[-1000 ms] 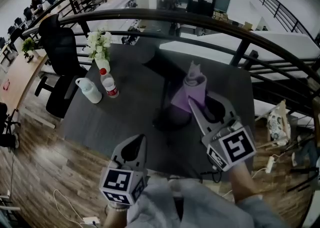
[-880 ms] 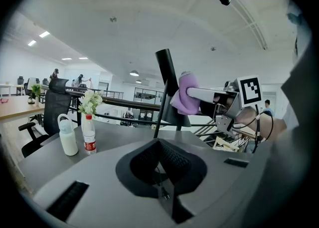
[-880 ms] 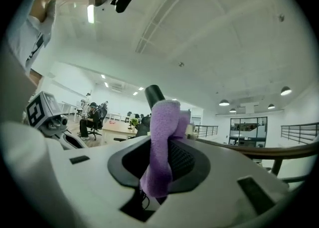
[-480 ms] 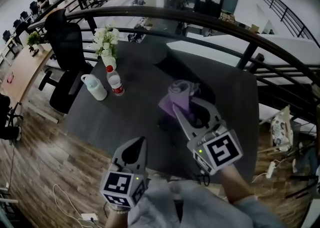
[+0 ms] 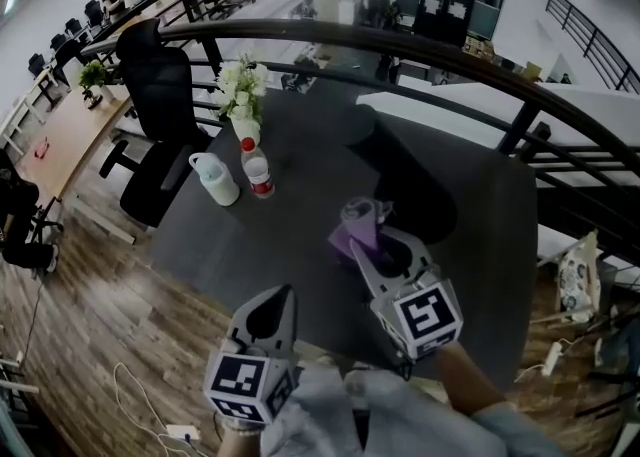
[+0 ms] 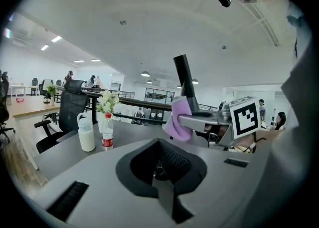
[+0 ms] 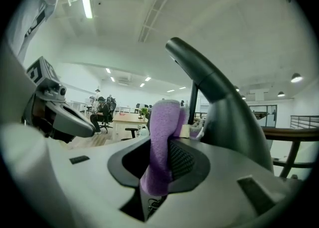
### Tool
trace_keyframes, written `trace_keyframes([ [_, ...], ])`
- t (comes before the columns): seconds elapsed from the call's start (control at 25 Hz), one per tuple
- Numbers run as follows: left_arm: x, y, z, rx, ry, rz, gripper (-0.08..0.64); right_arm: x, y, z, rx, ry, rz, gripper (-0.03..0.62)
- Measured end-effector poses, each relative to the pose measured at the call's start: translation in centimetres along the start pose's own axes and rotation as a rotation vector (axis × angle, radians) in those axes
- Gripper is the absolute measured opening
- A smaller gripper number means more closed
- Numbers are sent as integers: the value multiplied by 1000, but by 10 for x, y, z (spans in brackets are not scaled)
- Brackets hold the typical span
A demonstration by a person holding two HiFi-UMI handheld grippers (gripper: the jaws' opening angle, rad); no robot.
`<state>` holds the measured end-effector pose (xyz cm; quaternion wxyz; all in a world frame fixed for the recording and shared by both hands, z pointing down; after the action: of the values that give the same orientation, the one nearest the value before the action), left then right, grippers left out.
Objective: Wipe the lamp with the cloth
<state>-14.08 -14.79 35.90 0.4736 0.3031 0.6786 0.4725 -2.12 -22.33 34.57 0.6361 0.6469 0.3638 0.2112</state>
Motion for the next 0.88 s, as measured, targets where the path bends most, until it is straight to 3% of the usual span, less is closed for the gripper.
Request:
trace_keyframes([
  [0.72, 10, 2, -6, 30, -39, -21, 9, -23, 112, -15, -71, -32, -204, 89],
  [0.88, 12, 2, -7, 28, -54, -33, 9, -25, 126, -16, -67, -39, -210, 89],
])
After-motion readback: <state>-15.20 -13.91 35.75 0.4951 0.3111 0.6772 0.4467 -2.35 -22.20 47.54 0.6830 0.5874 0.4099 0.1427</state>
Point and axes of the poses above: the fingertips, and each gripper's own axes: x backward along the fingers, z to its right, y out of its underside, the point moved 1 cm from there along x, backward along the fingers, and after that the axes turned 3 degrees about -y, right-handed, at the moved point
